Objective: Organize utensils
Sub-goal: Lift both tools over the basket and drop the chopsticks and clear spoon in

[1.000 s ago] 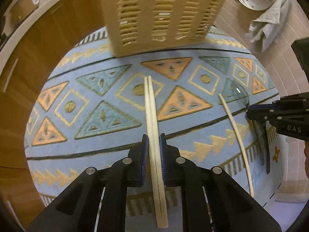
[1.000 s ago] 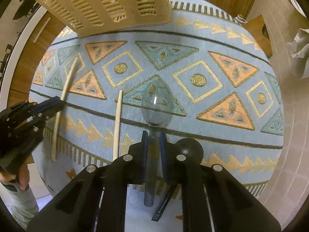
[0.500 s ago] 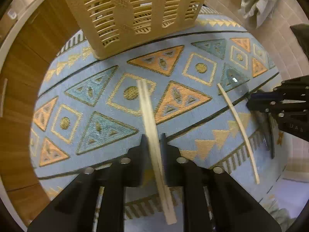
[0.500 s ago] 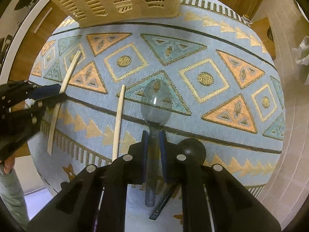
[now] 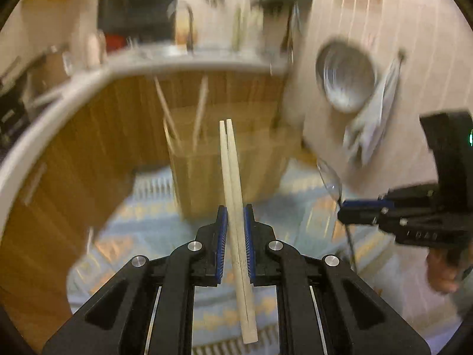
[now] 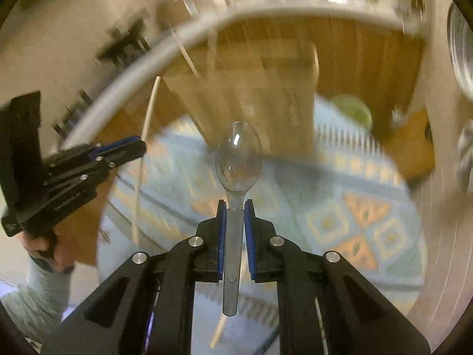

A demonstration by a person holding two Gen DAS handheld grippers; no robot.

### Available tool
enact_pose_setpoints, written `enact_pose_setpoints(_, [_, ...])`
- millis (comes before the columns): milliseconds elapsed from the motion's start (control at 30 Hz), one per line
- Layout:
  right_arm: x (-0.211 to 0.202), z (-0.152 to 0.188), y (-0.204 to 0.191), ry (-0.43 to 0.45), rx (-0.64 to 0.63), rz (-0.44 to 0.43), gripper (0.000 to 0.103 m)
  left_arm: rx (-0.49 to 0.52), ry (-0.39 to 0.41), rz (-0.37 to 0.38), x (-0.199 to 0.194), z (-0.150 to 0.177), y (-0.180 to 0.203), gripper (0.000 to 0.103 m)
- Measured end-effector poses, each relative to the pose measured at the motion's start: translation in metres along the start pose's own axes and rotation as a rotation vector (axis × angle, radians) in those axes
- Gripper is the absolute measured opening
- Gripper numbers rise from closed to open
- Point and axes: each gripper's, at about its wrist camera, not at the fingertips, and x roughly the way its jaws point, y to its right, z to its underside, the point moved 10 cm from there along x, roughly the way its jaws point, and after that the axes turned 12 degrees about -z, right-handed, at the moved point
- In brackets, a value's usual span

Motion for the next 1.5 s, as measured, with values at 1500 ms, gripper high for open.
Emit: enact_pose_setpoints(1500, [0.031,-0.146,0.068,0.478,-0.227,0.226,0.014,-0.242,0.572,-0.266,0.049,-0.107,-0.037,0.013])
